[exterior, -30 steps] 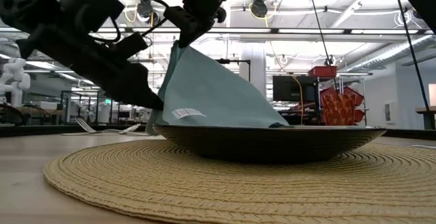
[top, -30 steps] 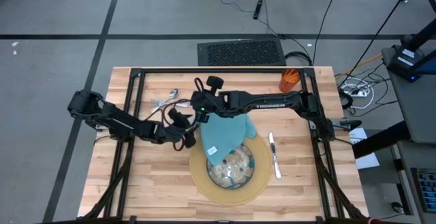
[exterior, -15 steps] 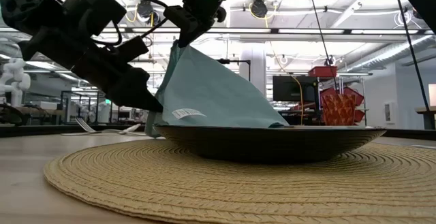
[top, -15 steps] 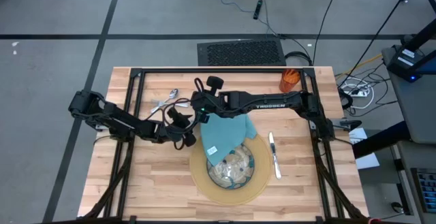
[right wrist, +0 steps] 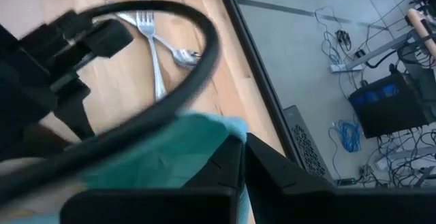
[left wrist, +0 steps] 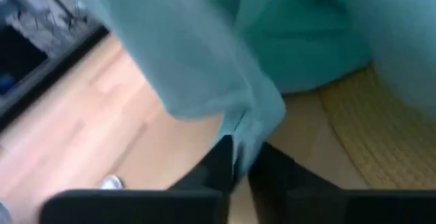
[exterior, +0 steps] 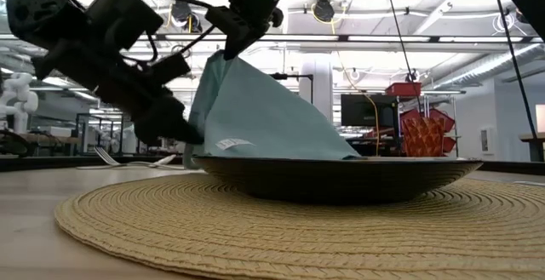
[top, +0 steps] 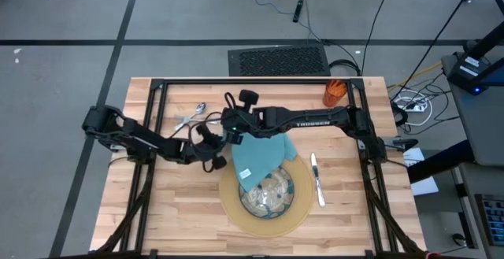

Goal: Set table place
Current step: Fold the blue napkin

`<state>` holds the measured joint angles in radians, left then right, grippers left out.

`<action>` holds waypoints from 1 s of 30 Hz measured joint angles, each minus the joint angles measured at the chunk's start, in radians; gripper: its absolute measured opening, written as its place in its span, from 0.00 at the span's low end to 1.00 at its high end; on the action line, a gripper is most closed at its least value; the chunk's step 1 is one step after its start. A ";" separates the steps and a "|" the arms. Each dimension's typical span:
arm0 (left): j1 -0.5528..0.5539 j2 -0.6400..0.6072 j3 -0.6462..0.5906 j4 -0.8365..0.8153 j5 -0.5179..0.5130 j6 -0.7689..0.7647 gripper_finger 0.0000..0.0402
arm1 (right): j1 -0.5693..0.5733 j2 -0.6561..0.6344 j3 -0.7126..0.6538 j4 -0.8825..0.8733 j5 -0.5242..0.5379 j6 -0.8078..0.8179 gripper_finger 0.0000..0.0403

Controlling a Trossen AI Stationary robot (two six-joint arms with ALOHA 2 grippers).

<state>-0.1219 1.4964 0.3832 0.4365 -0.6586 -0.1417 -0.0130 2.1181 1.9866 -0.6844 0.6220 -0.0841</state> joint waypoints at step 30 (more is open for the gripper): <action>0.161 -0.561 0.509 -0.719 -0.194 0.727 0.00 | 0.095 -0.231 0.000 -0.452 0.104 0.150 0.00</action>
<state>0.0391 0.9357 0.8920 -0.2829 -0.8525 0.5855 0.0816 1.8868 1.9869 -1.1364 0.7263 0.0655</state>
